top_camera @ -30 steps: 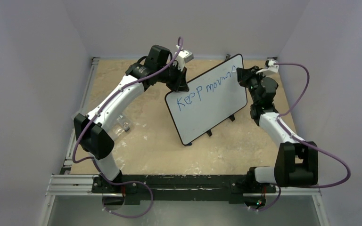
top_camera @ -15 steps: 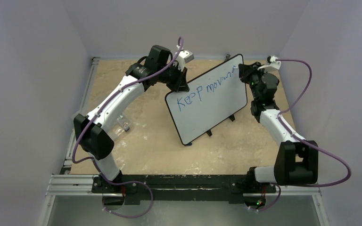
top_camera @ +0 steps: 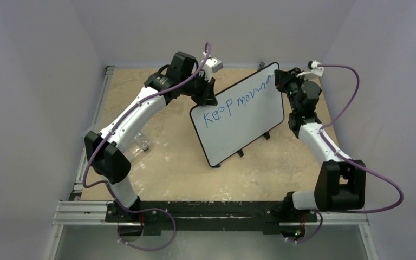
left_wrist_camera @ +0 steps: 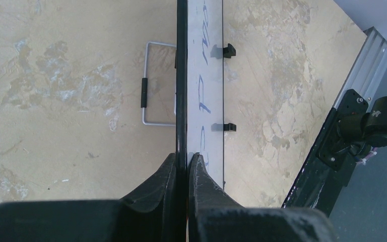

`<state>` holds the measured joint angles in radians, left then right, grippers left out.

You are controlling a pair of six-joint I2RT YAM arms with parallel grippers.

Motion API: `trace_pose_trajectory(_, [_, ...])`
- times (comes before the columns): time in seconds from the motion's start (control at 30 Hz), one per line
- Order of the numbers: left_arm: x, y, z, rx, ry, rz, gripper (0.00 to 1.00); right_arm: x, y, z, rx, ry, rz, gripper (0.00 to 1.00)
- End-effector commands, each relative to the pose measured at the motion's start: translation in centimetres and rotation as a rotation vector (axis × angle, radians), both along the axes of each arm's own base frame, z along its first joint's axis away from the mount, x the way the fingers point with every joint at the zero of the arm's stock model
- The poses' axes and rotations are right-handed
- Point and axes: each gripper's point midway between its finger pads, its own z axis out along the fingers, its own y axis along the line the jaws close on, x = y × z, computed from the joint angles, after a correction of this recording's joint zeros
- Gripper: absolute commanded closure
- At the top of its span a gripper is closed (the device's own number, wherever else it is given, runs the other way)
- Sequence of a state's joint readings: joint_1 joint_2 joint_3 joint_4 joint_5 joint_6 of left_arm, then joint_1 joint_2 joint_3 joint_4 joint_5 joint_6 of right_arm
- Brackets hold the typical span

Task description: Write a sentence on the whiteboard

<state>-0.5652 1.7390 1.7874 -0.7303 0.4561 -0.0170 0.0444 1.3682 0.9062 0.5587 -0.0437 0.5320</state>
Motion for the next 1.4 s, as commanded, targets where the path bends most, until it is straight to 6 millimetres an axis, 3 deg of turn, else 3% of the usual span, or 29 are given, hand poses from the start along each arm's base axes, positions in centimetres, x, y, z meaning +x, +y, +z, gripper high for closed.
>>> trace_pose_trajectory(0.0, [2.6,3.6,0.5,0.165,-0.179,0.084,1.00,-0.1,0.1,-0.4,0.009,0.002,0.004,1.00])
trace_pose_trajectory(0.17, [2.5,3.6,0.7,0.162,-0.182,0.085,1.00,-0.9,0.1,-2.1,0.008,0.030,0.003,1.00])
trace_pose_trajectory(0.47, [2.4,3.6,1.0,0.154,-0.185,0.084,1.00,-2.9,0.0,-7.0,0.013,0.119,0.004,1.00])
trace_pose_trajectory(0.6, [2.3,3.5,1.0,0.150,-0.181,0.082,1.00,-3.4,0.2,-7.8,0.027,0.133,0.013,1.00])
trace_pose_trajectory(0.73, [2.3,3.5,1.1,0.148,-0.181,0.082,1.00,-3.4,0.5,-7.3,0.041,0.122,0.030,1.00])
trace_pose_trajectory(1.17, [2.3,3.3,1.1,0.142,-0.178,0.080,1.00,-3.5,2.4,-2.2,0.096,0.026,0.135,1.00])
trace_pose_trajectory(1.37, [2.3,3.3,1.3,0.135,-0.177,0.081,1.00,-4.6,2.6,-1.9,0.098,0.018,0.147,1.00])
